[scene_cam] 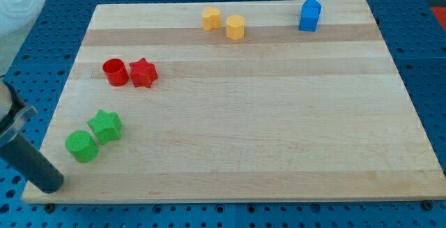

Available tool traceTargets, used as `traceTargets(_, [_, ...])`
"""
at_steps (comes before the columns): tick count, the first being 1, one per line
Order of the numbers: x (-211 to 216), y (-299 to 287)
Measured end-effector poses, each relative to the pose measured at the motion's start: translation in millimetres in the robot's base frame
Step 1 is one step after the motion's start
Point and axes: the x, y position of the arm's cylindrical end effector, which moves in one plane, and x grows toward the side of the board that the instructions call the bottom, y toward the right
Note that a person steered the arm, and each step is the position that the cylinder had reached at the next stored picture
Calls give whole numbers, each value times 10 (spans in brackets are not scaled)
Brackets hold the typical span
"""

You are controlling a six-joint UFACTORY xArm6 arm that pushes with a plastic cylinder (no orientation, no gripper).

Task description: Move your arm towards the bottom left

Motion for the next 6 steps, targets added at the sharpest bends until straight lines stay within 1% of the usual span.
traceTargets(4, [0, -66])
traceTargets(6, [-2, -288])
